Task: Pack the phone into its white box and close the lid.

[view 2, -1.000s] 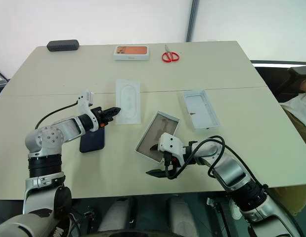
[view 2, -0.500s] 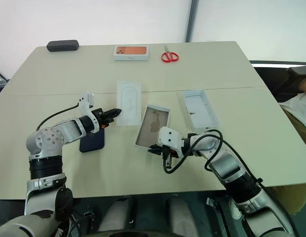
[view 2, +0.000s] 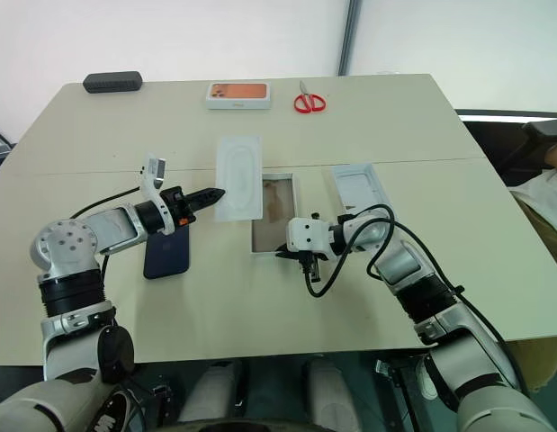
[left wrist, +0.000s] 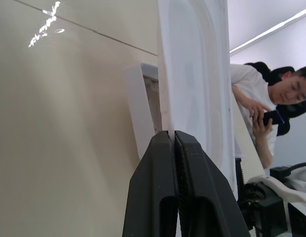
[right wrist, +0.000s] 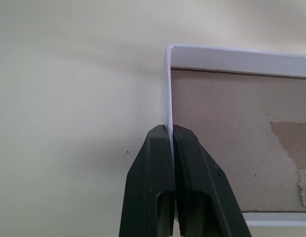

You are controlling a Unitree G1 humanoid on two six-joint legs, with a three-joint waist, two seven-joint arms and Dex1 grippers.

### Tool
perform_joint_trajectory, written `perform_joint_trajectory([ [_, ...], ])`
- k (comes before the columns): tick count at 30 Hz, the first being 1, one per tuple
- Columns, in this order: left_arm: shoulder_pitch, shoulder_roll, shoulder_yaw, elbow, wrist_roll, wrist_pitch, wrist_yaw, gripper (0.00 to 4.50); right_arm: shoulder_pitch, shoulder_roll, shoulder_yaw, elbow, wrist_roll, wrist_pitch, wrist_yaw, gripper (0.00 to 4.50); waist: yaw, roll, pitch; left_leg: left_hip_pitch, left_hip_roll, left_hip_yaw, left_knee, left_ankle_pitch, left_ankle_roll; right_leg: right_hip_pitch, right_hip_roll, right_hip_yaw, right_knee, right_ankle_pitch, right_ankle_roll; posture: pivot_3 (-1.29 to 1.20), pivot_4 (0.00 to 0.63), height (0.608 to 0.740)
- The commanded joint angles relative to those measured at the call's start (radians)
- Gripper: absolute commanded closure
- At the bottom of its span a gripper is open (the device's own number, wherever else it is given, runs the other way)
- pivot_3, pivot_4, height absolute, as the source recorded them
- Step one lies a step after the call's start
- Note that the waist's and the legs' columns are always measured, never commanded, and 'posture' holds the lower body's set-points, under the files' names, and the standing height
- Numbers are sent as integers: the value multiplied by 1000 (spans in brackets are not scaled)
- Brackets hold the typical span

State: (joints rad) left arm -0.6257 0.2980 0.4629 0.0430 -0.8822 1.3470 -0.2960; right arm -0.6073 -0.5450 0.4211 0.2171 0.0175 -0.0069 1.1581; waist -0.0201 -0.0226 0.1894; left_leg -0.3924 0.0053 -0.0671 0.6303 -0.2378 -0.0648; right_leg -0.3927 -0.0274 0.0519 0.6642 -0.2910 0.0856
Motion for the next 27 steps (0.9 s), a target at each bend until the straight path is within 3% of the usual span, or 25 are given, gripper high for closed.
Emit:
perform_joint_trajectory([
  [1,21,-19,4,-60,-30,5,19,4500,-11,12,-29,-4,10,-24,2,3074,0,0,0,0,0,0,0,0,0,0,0,0,0,0,0,0,150,740],
  [3,39,-37,2,-84,-34,7,35,4500,-7,26,-60,-23,40,17,-16,2103,0,0,0,0,0,0,0,0,0,0,-1,0,0,0,0,0,150,740],
  [9,98,-140,-15,-151,-16,-25,116,4500,42,1,-229,-202,225,259,-37,2103,7,0,0,0,1,-1,0,0,0,0,-1,0,0,0,0,0,150,740],
  [16,120,-223,-20,-175,20,-69,237,4500,178,-195,-293,-282,145,295,-74,2103,5,-1,0,-1,-5,-2,0,0,0,2,-3,0,-2,-1,1,0,150,740],
  [26,127,-248,-81,-184,10,-70,256,4500,197,-170,-343,-302,163,312,-152,2103,3,-1,1,0,-4,-2,1,0,0,2,-1,1,-1,-1,1,0,150,740],
  [27,121,-251,-57,-171,-6,-54,267,4194,193,-166,-344,-291,158,305,-159,2058,4,-1,1,0,-5,-2,1,0,0,2,-1,1,-1,-1,1,0,150,740],
])
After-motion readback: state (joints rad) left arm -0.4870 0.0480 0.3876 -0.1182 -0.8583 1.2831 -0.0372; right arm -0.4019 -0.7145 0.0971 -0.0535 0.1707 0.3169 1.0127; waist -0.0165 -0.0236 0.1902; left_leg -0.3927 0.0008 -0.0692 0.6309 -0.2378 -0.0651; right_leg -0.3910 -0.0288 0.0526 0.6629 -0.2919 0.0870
